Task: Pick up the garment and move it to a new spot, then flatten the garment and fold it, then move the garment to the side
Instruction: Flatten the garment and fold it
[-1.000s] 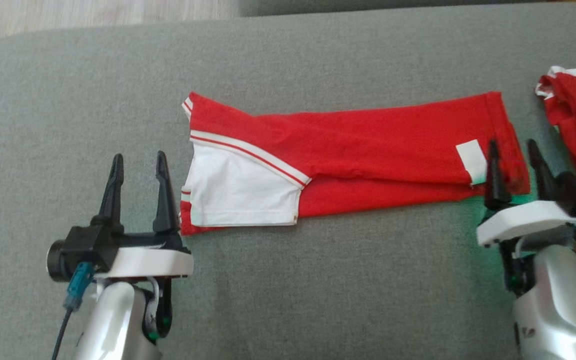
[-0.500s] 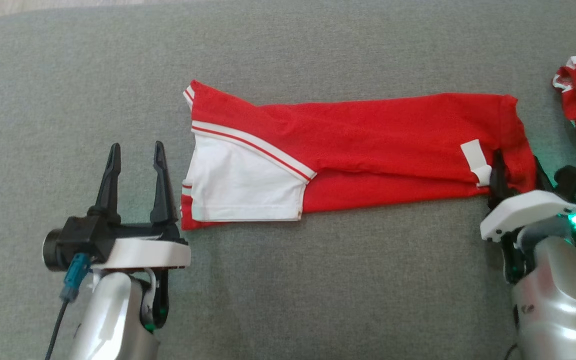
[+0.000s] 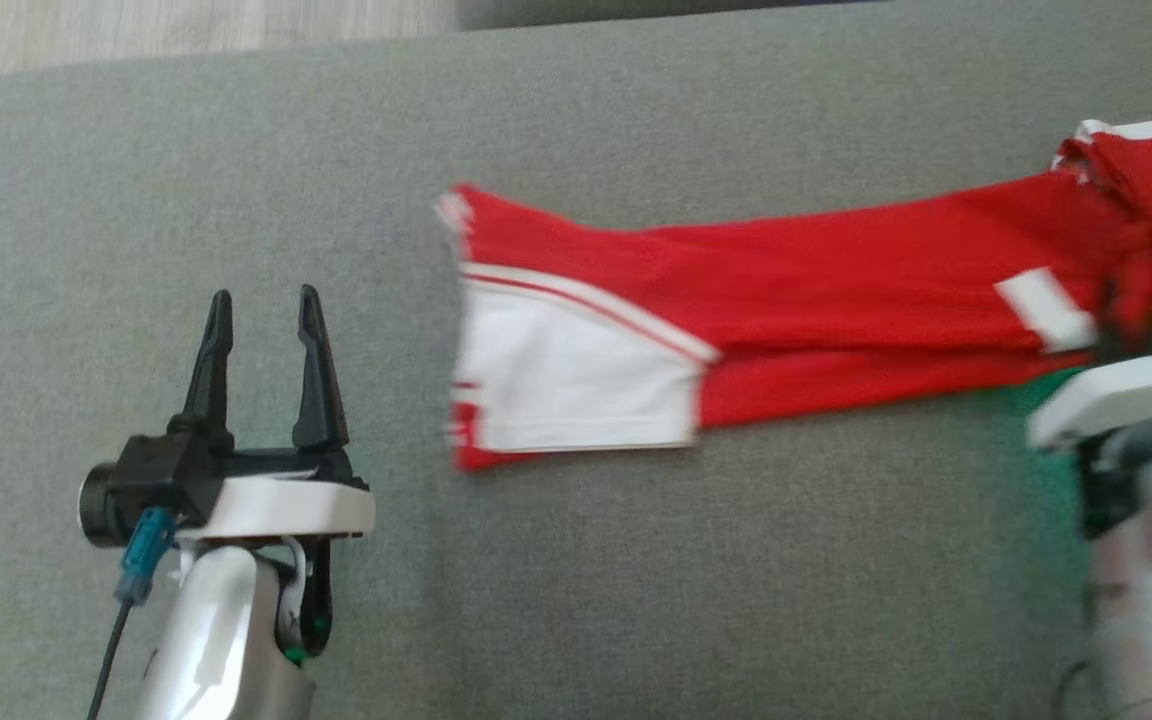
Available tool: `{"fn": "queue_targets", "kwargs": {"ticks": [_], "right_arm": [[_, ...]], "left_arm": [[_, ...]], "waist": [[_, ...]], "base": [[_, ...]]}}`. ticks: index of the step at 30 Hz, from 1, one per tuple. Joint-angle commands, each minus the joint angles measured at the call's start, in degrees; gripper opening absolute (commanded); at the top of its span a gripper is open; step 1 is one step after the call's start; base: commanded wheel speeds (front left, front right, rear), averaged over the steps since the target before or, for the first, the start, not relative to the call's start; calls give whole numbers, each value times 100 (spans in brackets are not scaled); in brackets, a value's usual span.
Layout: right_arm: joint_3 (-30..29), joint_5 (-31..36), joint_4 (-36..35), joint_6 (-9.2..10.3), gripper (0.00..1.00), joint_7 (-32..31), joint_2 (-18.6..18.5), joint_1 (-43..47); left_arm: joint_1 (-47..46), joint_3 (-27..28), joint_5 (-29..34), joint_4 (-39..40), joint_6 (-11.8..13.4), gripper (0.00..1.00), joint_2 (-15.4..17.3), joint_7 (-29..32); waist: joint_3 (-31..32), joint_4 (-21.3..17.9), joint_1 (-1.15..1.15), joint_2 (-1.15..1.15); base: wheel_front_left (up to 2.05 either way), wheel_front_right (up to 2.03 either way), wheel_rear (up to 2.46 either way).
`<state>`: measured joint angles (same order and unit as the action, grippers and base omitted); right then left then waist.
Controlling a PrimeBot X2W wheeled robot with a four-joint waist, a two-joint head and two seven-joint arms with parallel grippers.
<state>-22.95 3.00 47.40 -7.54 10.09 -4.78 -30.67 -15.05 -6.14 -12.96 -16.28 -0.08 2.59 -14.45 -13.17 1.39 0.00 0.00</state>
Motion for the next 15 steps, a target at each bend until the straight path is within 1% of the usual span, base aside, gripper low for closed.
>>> {"fn": "queue_targets", "kwargs": {"ticks": [1,4,8,12,15], "right_arm": [[9,79,-283,5,0,15,-182,-48],[-112,177,-566,5,0,-73,-267,-22],[38,105,-978,5,0,-227,-122,27],[510,-73,-1436,5,0,-402,79,124],[1120,-302,-1734,5,0,-567,166,231]], "left_arm": [[-109,191,31,154,-19,100,31,-54],[-73,154,-7,144,-10,100,30,-54],[-6,110,-57,120,13,100,30,-54],[80,72,-85,102,38,100,30,-54],[129,74,-84,90,37,100,30,-55]], "waist": [[71,-28,0,0],[182,-41,0,0],[365,-42,0,0],[550,-20,0,0],[673,14,0,0]], "base": [[0,0,0],[0,0,0],[0,0,0],[0,0,0],[0,0,0]]}}
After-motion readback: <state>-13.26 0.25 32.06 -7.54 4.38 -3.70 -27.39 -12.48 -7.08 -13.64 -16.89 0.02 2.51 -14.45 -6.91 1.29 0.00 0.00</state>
